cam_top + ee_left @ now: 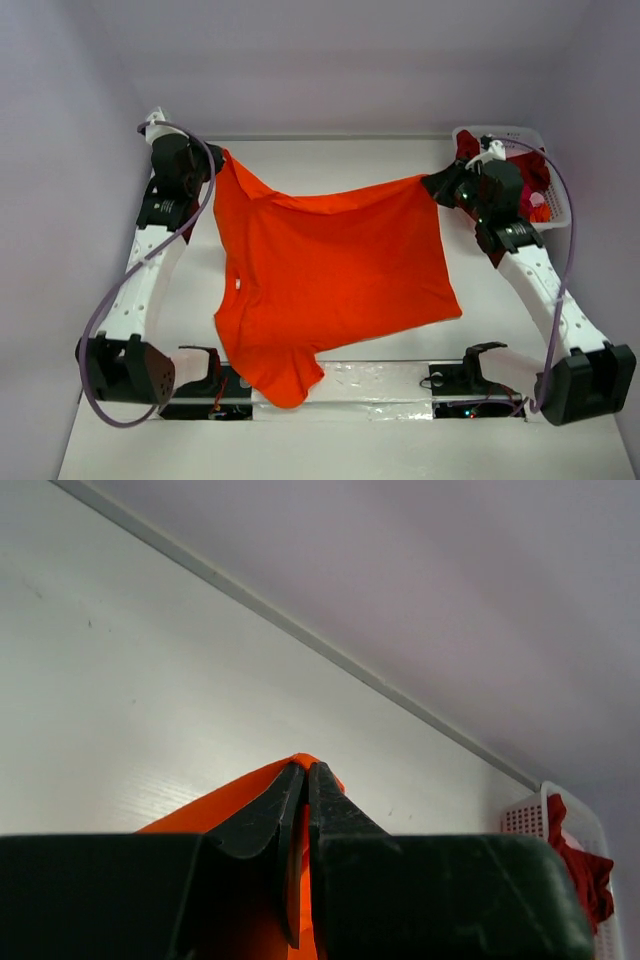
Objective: Fold and stack the t-shirts
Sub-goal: Flatten out the tshirt
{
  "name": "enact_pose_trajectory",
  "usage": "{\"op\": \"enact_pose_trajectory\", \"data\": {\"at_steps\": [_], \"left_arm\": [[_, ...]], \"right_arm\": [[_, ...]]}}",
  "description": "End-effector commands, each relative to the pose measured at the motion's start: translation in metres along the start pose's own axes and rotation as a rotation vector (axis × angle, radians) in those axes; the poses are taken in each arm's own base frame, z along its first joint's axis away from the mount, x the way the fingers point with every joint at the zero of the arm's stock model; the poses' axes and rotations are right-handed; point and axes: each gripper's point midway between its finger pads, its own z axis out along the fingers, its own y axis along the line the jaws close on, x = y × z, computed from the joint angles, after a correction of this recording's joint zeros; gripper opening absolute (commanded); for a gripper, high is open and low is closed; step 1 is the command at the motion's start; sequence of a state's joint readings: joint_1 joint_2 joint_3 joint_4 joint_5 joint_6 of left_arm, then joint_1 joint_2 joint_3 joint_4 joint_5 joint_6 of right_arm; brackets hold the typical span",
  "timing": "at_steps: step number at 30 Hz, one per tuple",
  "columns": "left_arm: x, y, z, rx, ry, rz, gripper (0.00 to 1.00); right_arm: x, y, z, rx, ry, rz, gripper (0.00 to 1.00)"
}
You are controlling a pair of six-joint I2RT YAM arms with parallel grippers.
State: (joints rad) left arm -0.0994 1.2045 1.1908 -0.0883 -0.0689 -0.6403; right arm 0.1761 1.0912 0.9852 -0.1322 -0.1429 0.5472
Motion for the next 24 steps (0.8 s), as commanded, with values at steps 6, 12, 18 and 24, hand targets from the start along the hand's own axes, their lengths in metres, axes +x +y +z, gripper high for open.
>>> {"op": "enact_pose_trajectory", "data": {"at_steps": [6,12,18,24], "left_arm": [[-0.039,-0.029,0.048,0.026,-0.113,-0.024,0.00],[-0.017,-0.014,0.081,-0.017,-0.073,-0.031,0.00],[0.011,0.004,0.107,-0.059,-0.017,-0.030,0.00],[0.031,0.015,0.128,-0.089,0.035,-0.033,0.00]], "right_arm": [[-0.038,0.009,0.057,-0.038,-0.100,0.020,0.00],[-0.023,-0.001,0.086,-0.021,-0.041,0.052,0.00],[-0.018,-0.001,0.103,-0.022,0.009,0.075,0.00],[-0.016,-0.005,0.124,-0.007,0.038,0.092,0.00]]}}
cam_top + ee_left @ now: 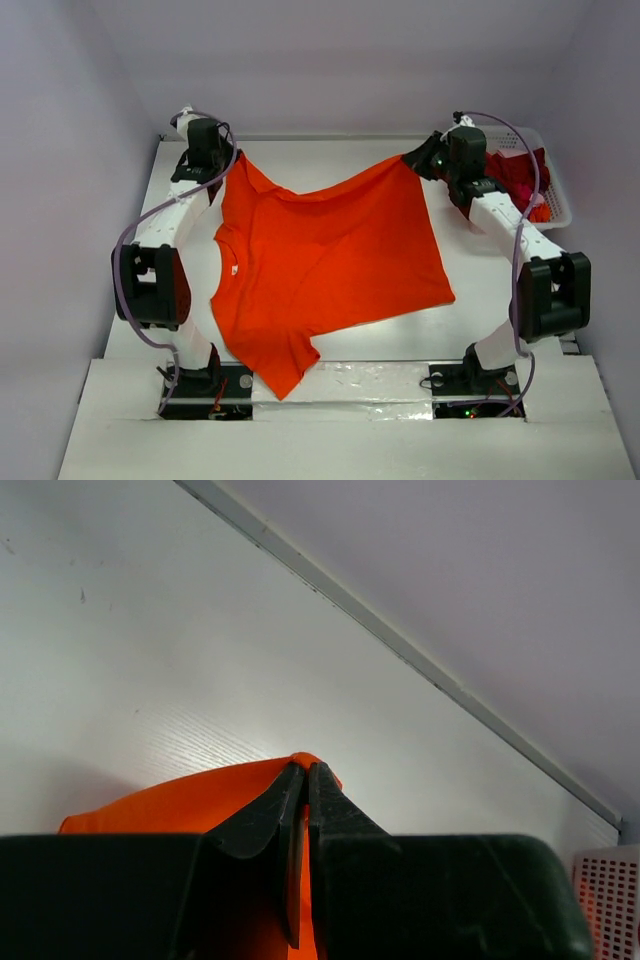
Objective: Fold and stack the t-shirts
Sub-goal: Flatten out the tshirt
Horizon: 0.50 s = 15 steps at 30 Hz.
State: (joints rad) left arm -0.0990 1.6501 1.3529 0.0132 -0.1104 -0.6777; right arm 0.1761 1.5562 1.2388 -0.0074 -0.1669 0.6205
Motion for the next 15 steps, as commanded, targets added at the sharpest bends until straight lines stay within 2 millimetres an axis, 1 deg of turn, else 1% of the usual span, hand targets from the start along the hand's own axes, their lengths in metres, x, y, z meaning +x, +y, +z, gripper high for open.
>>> {"op": "enact_pose_trajectory", "data": {"at_steps": [1,3,4,5,7,8,9,10,11,12,14,15], "left_arm": [[-0.028,-0.027,0.001,0.062,-0.073,-0.021,0.00],[-0.027,-0.025,0.005,0.055,-0.073,-0.017,0.00],[-0.026,-0.024,0.007,0.053,-0.073,-0.017,0.00],[-0.025,-0.023,0.008,0.051,-0.073,-0.014,0.00],[-0.022,-0.020,0.011,0.043,-0.068,-0.014,0.00],[-0.018,-0.018,0.015,0.035,-0.059,-0.013,0.00],[-0.016,-0.016,0.016,0.029,-0.051,-0.013,0.00],[-0.015,-0.016,0.018,0.025,-0.049,-0.014,0.00],[-0.014,-0.016,0.020,0.024,-0.046,-0.015,0.00],[-0.014,-0.015,0.021,0.022,-0.044,-0.015,0.00],[-0.017,-0.019,0.023,0.026,-0.045,-0.015,0.00],[-0.015,-0.018,0.025,0.022,-0.038,-0.014,0.00]], "right_arm": [[-0.015,0.010,0.013,-0.036,-0.022,0.020,0.00],[-0.012,0.009,0.021,-0.039,-0.006,0.033,0.00],[-0.002,0.002,0.031,-0.032,0.025,0.047,0.00],[0.003,-0.001,0.036,-0.027,0.044,0.056,0.00],[0.007,-0.003,0.045,-0.025,0.066,0.063,0.00],[0.017,-0.011,0.054,-0.013,0.093,0.069,0.00],[0.025,-0.017,0.056,0.006,0.127,0.079,0.00],[0.025,-0.016,0.059,0.005,0.130,0.081,0.00],[0.031,-0.021,0.064,0.017,0.146,0.088,0.00],[0.032,-0.023,0.066,0.022,0.149,0.091,0.00],[0.031,-0.024,0.070,0.031,0.150,0.096,0.00],[0.036,-0.029,0.074,0.047,0.165,0.101,0.00]]}}
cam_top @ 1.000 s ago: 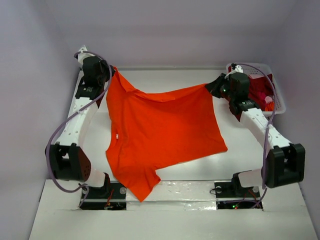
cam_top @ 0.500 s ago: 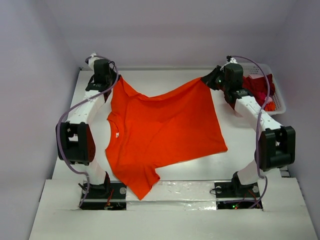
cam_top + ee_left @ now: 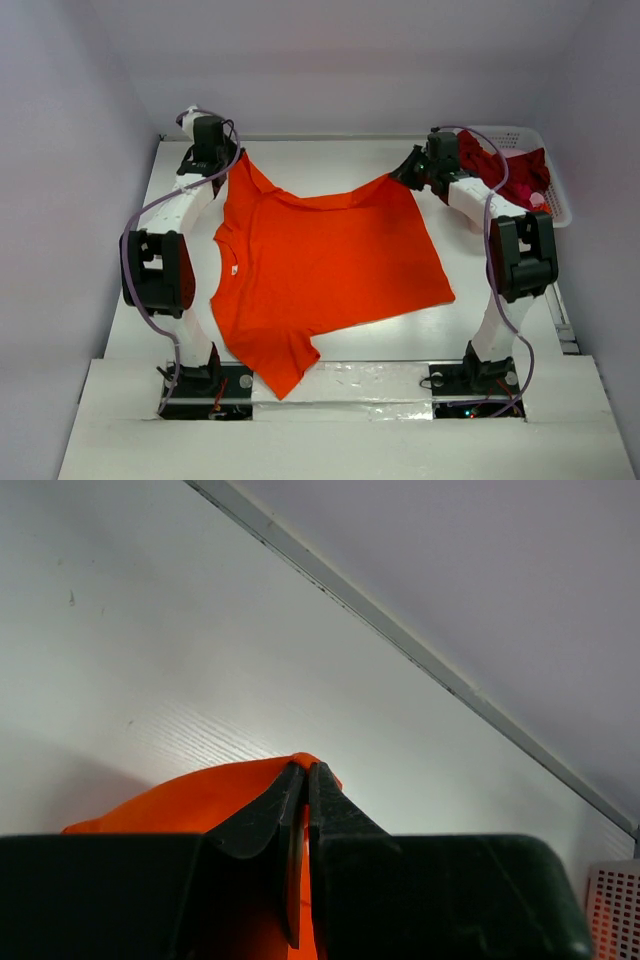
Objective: Fold and stack the t-shirts
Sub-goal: Flatten out the tshirt
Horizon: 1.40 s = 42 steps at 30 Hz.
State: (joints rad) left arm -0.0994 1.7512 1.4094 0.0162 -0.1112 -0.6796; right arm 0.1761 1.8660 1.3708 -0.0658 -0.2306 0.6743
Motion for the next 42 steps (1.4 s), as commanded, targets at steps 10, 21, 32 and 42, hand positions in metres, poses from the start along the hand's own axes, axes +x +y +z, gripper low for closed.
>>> {"op": "enact_pose_trajectory", "data": {"at_steps": [10,21,32,42], "left_arm": [[-0.023,-0.021,0.006,0.026,-0.045,-0.007,0.00],[0.012,0.011,0.020,-0.072,0.039,-0.017,0.00],[0.035,0.025,0.042,-0.136,0.114,-0.011,0.00],[0.051,0.048,0.022,-0.184,0.134,-0.025,0.00]], "right_arm": [[-0.045,0.016,0.010,0.053,-0.059,0.081,0.00],[-0.030,-0.029,0.026,0.245,0.019,0.216,0.00],[-0.027,-0.034,0.029,0.243,0.035,0.243,0.00],[-0.017,-0.041,0.029,0.261,0.059,0.259,0.00]]}}
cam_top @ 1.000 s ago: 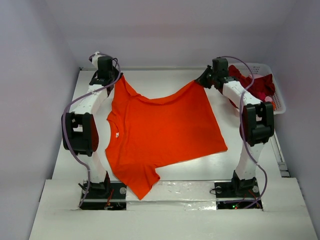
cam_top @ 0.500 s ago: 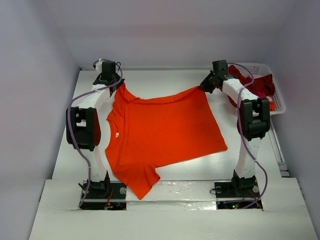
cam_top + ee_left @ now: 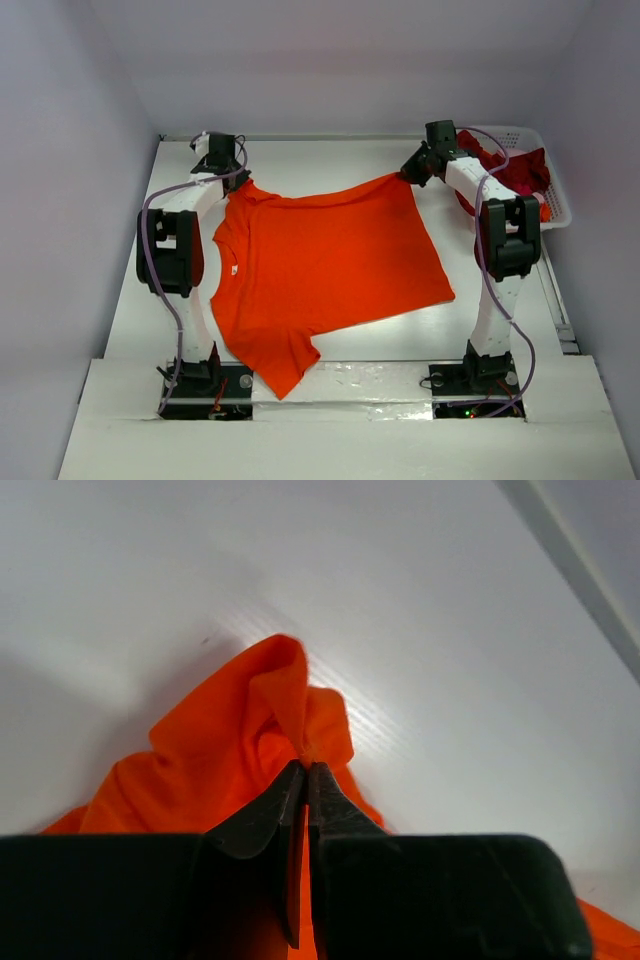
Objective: Fold and stack the t-shirts
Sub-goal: Flatten out the tshirt
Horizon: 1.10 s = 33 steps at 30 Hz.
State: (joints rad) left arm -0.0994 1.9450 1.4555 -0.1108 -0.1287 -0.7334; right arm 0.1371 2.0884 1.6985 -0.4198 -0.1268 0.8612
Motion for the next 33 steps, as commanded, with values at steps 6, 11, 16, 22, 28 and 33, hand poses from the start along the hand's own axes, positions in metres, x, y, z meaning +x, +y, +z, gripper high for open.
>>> {"op": "enact_pose_trajectory", "data": {"at_steps": [6,11,16,22,28,33], "left_arm": [[-0.023,0.003,-0.041,-0.022,-0.071,-0.003,0.00],[-0.022,0.013,-0.051,-0.061,-0.073,-0.017,0.00],[-0.026,0.013,-0.064,-0.061,-0.078,-0.016,0.00],[-0.030,0.022,-0.070,-0.123,-0.082,0.002,0.00],[-0.030,0.029,-0.078,-0.140,-0.089,0.002,0.00],[-0.027,0.029,-0.083,-0.132,-0.076,0.000,0.00]], "right_arm": [[-0.006,-0.002,-0.007,0.023,-0.028,0.006,0.00],[-0.007,-0.009,-0.012,0.065,-0.046,0.020,0.00],[-0.012,-0.024,-0.019,0.121,-0.072,0.045,0.00],[-0.022,-0.039,-0.029,0.195,-0.128,0.081,0.00],[-0.030,-0.052,-0.036,0.227,-0.156,0.115,0.00],[-0.031,-0.063,-0.030,0.228,-0.121,0.141,0.00]]}}
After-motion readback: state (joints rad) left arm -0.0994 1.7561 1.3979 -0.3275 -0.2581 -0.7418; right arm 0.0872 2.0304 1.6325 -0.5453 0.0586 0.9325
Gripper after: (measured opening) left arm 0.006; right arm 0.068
